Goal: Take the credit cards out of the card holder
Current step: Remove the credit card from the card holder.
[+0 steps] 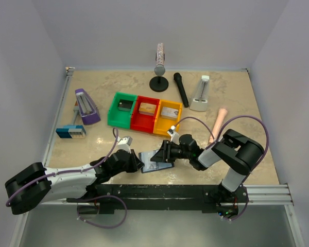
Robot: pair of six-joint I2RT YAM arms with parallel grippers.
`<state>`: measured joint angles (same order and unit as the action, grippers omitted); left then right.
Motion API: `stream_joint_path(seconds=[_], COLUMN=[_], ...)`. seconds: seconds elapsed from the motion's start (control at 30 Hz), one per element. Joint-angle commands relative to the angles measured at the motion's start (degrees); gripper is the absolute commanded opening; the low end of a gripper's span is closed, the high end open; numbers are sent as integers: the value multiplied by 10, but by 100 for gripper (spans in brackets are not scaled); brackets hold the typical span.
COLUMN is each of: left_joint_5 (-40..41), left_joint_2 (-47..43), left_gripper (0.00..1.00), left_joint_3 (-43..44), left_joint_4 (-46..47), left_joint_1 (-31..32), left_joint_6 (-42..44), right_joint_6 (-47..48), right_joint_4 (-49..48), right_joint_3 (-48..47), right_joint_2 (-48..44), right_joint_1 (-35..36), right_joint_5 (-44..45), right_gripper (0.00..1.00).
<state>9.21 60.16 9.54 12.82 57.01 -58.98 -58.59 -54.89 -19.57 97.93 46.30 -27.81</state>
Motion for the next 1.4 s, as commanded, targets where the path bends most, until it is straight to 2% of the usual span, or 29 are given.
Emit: stream_joint_path(seconds=[0.0,0.2,0.33,0.73,1.37], left_joint_5=[-2,9,5,-21,-35], left_joint_2=[15,0,6,29,35], left_gripper=[15,17,17,17,17], left_joint_3=[-3,-2,2,4,-5], left_joint_4=[-11,-22,-20,11,35], left_joint_1=[0,0,0,0,1], left_joint_6=[12,14,15,14,4], right_joint_6=[15,23,5,-10,-7], right_joint_4=[-15,-6,-37,-36,64], right_joint_3=[-20,-20,-20,-17,-52], right_joint_2=[-11,-6,10,8,-14], right_joint_1=[18,18,19,19,19], right_joint_5=[-84,-105,-107,-67,-30], right_gripper=[46,47,47,47,48])
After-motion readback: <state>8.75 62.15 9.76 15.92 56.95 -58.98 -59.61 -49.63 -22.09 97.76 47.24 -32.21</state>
